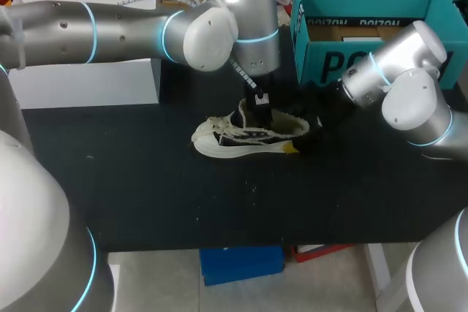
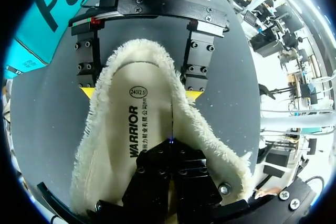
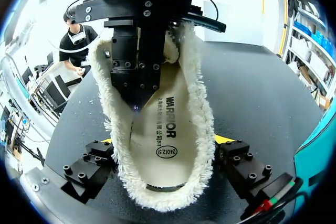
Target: Take the shoe out of the shoebox, open the shoe tongue, remove and reinsert the insole, then place the shoe into the shoebox
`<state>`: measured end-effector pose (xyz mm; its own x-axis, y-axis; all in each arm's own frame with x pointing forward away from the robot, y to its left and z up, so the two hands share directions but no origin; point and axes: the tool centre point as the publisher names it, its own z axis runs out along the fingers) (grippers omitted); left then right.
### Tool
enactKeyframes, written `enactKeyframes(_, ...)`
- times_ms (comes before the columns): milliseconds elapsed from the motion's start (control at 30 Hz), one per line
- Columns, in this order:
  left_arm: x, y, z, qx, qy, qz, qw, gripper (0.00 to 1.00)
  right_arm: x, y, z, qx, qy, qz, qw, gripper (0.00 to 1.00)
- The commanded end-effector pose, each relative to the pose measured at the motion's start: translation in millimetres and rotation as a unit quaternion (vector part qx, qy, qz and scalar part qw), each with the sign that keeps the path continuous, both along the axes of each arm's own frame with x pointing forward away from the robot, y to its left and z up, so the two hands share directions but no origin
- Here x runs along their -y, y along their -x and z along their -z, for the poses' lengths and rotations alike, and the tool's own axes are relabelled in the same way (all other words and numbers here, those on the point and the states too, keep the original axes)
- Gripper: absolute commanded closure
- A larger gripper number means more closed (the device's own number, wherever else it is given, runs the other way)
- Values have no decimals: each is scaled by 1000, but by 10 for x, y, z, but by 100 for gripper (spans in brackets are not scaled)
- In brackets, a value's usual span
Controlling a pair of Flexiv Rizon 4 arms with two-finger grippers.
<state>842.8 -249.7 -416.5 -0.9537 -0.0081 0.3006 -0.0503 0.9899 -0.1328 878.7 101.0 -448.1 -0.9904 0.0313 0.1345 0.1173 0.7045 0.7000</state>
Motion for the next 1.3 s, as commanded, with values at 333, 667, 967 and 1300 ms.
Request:
enactKeyframes(333, 35, 54, 107, 21, -23, 15, 999, 56, 0, -10, 49, -1, 2, 1, 1000, 100)
enactKeyframes(667, -11, 7, 192, 75, -98, 29, 992, 63, 0, -10, 49, -1, 2, 1, 1000, 100)
enactKeyframes(967, -82, -5, 299, 136, -164, 35, 977, 60, 0, -10, 49, -1, 2, 1, 1000, 100)
enactKeyframes(1300, -123, -81, 410, 203, -222, 10, 954, 59, 0, -10, 49, -1, 2, 1, 1000, 100)
